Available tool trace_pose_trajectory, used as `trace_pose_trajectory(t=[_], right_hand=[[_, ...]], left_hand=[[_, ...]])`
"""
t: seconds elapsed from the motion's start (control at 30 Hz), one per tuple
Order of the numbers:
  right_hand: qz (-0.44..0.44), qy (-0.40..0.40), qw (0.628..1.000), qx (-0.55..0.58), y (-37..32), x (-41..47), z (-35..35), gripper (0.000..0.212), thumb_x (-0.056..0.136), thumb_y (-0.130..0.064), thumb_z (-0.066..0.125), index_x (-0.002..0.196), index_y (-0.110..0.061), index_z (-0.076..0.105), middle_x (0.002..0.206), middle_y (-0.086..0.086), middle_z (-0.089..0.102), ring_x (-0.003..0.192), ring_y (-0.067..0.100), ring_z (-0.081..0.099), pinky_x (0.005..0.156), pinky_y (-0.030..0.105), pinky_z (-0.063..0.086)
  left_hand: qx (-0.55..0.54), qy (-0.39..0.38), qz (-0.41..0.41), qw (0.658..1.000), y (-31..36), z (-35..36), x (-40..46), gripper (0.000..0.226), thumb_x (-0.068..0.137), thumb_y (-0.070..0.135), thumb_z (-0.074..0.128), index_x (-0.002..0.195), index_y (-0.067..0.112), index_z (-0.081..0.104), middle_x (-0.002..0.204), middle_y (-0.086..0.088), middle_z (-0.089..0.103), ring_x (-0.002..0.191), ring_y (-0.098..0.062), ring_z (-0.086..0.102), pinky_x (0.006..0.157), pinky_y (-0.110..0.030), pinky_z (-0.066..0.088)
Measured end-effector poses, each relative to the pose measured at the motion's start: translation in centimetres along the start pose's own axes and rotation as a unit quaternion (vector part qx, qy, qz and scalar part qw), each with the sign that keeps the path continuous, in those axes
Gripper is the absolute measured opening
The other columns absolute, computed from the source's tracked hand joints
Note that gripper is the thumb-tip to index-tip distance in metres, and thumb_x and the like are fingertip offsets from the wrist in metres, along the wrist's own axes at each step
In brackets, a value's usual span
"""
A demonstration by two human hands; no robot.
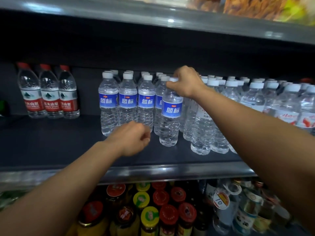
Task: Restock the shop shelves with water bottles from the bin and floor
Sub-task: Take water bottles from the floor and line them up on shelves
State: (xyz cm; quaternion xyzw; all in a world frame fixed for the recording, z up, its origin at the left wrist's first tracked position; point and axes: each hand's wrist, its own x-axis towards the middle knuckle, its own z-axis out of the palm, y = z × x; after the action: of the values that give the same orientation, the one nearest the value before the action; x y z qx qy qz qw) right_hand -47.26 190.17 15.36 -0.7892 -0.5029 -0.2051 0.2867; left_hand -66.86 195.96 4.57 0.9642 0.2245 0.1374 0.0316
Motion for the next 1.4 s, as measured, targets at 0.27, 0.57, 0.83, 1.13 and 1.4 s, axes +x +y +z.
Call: trace_pose_trajectory(t=[0.27, 0.57, 0.83, 1.13, 1.4], right_hand=[[0.020, -0.029, 0.999, 0.023, 1.0, 1.4, 0.7, 0.038, 0.082, -0.041, 0.067, 0.088, -0.003, 0.065, 0.087, 0.013, 0.066, 0.080, 0.027, 0.064, 0.068, 0.032, 0.051], [0.024, -0.024, 0.999, 0.033, 0.8, 0.3, 0.5, 0.050, 0.084, -0.047, 0.066, 0.112, -0.007, 0.055, 0.109, 0.012, 0.060, 0.091, 0.027, 0.060, 0.072, 0.032, 0.046], [-0.015, -0.007, 1.000, 0.015, -1.6, -5.8, -1.0, 0.049, 0.089, -0.032, 0.063, 0.126, -0.007, 0.042, 0.102, 0.015, 0.058, 0.095, 0.034, 0.059, 0.079, 0.039, 0.050], [-0.067, -0.115, 0.990, 0.052, -4.5, -21.2, 1.6, 0.030, 0.091, -0.030, 0.056, 0.113, -0.012, 0.049, 0.086, 0.010, 0.062, 0.086, 0.034, 0.059, 0.073, 0.044, 0.050], [-0.025, -0.238, 0.966, 0.102, -4.2, -35.1, 6.9, 0.026, 0.087, -0.025, 0.057, 0.109, -0.013, 0.052, 0.097, 0.011, 0.063, 0.090, 0.036, 0.060, 0.067, 0.037, 0.047]], left_hand=[[-0.009, -0.011, -0.010, 1.000, -0.9, 1.1, 0.1, 0.011, 0.092, 0.029, 0.054, 0.097, 0.026, 0.064, 0.092, 0.005, 0.063, 0.088, -0.019, 0.059, 0.080, -0.037, 0.051], [-0.018, -0.004, -0.005, 1.000, -0.7, 0.9, -0.9, 0.006, 0.092, 0.029, 0.055, 0.090, 0.028, 0.061, 0.084, 0.008, 0.058, 0.083, -0.017, 0.058, 0.074, -0.033, 0.049], [-0.023, 0.015, -0.007, 1.000, 1.3, -1.0, -3.5, 0.006, 0.091, 0.027, 0.055, 0.087, 0.030, 0.060, 0.084, 0.008, 0.057, 0.085, -0.019, 0.058, 0.068, -0.029, 0.043], [-0.031, -0.044, -0.033, 0.998, 3.9, 0.9, -11.9, 0.013, 0.089, 0.034, 0.058, 0.098, 0.027, 0.065, 0.099, -0.001, 0.068, 0.097, -0.026, 0.061, 0.084, -0.041, 0.051], [-0.081, -0.188, -0.071, 0.976, 4.2, 10.4, -21.1, 0.019, 0.089, 0.030, 0.059, 0.094, 0.013, 0.063, 0.087, -0.006, 0.065, 0.083, -0.026, 0.061, 0.072, -0.037, 0.050]])
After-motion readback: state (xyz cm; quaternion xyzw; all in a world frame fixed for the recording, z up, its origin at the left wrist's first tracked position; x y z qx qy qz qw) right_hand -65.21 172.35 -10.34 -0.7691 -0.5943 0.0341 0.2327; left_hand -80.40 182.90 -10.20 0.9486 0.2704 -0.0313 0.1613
